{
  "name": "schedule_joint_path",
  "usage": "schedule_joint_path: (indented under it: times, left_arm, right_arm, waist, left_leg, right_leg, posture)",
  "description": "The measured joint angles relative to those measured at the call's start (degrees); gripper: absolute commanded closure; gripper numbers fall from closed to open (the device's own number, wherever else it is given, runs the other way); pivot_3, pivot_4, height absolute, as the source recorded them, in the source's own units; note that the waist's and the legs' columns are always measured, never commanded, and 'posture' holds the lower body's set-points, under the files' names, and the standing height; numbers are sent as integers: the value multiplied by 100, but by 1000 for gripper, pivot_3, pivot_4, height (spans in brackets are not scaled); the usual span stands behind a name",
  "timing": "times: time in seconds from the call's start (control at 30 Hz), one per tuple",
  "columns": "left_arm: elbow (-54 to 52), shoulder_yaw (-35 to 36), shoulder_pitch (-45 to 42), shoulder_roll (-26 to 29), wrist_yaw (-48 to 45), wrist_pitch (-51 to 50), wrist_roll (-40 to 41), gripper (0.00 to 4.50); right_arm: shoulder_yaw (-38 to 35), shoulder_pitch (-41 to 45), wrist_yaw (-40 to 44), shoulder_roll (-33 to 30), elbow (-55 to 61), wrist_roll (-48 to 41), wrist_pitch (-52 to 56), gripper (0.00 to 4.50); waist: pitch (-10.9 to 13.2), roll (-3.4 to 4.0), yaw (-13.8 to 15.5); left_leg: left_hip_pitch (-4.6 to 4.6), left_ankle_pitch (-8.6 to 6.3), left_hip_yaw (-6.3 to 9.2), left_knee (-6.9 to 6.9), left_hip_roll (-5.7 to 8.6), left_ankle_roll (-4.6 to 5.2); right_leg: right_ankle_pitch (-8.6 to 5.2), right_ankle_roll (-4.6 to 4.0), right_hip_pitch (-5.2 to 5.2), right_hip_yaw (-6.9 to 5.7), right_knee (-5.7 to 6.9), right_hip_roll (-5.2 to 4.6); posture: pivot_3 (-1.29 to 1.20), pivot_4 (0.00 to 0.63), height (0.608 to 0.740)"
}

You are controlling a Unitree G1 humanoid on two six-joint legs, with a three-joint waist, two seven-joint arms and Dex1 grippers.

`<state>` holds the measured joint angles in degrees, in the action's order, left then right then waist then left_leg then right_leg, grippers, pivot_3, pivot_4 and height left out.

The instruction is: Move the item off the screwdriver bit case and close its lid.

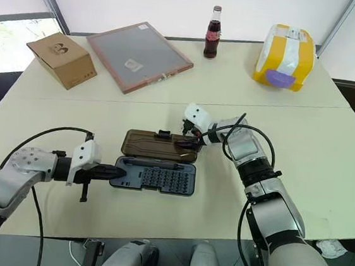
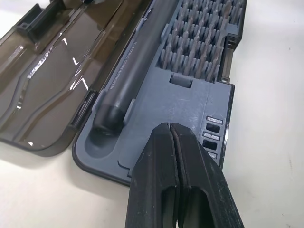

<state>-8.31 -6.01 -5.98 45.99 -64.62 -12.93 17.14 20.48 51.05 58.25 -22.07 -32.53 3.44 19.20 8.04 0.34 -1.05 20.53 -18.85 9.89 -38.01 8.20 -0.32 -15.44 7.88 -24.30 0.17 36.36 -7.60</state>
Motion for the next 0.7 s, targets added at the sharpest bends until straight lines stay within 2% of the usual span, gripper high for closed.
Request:
schedule_joint_path:
  times: [0.17, 0.33, 0.5, 0.63, 0.7]
  left_arm:
    - [-35, 12, 159, -19, 49, 106, -14, 4500]
    - [-46, 19, 342, -35, 76, 129, -14, 4500]
    - [-44, 15, 412, -81, 109, 124, -15, 4500]
    - [-151, 3, 457, -130, 116, 97, -12, 4500]
    - [-191, -5, 475, -137, 109, 87, -11, 4500]
  right_arm:
    - [146, 141, 235, 78, -463, 110, -518, 4369]
    - [261, 318, 431, 149, -998, 323, -1006, 4446]
    - [283, 289, 211, 177, -1221, 561, -1826, 4446]
    - [457, 19, -295, -176, -223, 1124, -2672, 4446]
    - [403, -287, -397, -491, 907, 1274, -2658, 4446]
  waist:
    - [-22, 10, -2]
    - [-123, 39, -6]
    - [-130, 49, 2]
    - [-116, 67, 17]
    - [-116, 65, 61]
  left_leg:
    - [-18, 0, 0, 1, -1, 1]
    - [-46, -1, 0, 22, -5, 1]
    - [-110, -2, -1, 49, -5, 2]
    - [-101, -2, -11, 49, -3, 2]
    - [-96, -2, -9, 49, -3, 2]
  right_leg:
    - [0, 0, 20, 1, 0, 1]
    - [-1, -1, 37, 1, -6, 4]
    - [-1, -2, 91, 5, -16, 5]
    - [-1, -1, 75, 25, -14, 6]
    - [-1, 0, 73, 29, -15, 8]
  posture:
    - [0, 150, 740]
    - [0, 150, 740]
    - [0, 150, 740]
    - [0, 150, 740]
    - [0, 150, 740]
